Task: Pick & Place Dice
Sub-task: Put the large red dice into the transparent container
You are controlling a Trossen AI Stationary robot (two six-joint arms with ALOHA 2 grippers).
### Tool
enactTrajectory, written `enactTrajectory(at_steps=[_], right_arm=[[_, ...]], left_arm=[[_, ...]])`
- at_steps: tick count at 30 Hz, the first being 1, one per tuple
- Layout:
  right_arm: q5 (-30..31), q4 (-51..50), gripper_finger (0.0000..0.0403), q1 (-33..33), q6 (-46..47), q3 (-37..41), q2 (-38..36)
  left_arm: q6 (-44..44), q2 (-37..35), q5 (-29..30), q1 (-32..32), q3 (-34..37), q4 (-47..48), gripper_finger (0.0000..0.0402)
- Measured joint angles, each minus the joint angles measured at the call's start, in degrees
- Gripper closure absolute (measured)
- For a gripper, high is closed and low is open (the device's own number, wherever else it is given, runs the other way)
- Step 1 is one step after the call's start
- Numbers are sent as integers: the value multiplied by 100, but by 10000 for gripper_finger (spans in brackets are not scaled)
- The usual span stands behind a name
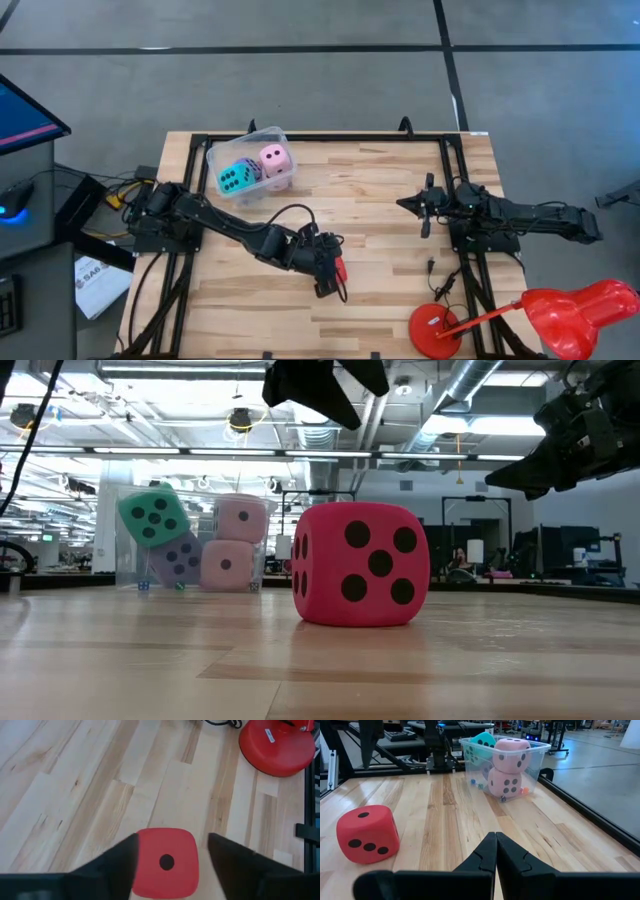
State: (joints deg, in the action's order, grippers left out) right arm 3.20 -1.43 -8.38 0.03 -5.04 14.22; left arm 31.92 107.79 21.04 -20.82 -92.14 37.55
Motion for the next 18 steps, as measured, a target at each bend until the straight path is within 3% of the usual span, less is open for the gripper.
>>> enactTrajectory(at_steps=[10, 18], right_arm=[[-1, -50, 400, 0, 0, 0, 0], [0, -52, 400, 0, 0, 0, 0]], left_arm=[[-8, -6, 4, -26, 35, -41, 17], [380, -15, 4, -20, 898, -885, 13]])
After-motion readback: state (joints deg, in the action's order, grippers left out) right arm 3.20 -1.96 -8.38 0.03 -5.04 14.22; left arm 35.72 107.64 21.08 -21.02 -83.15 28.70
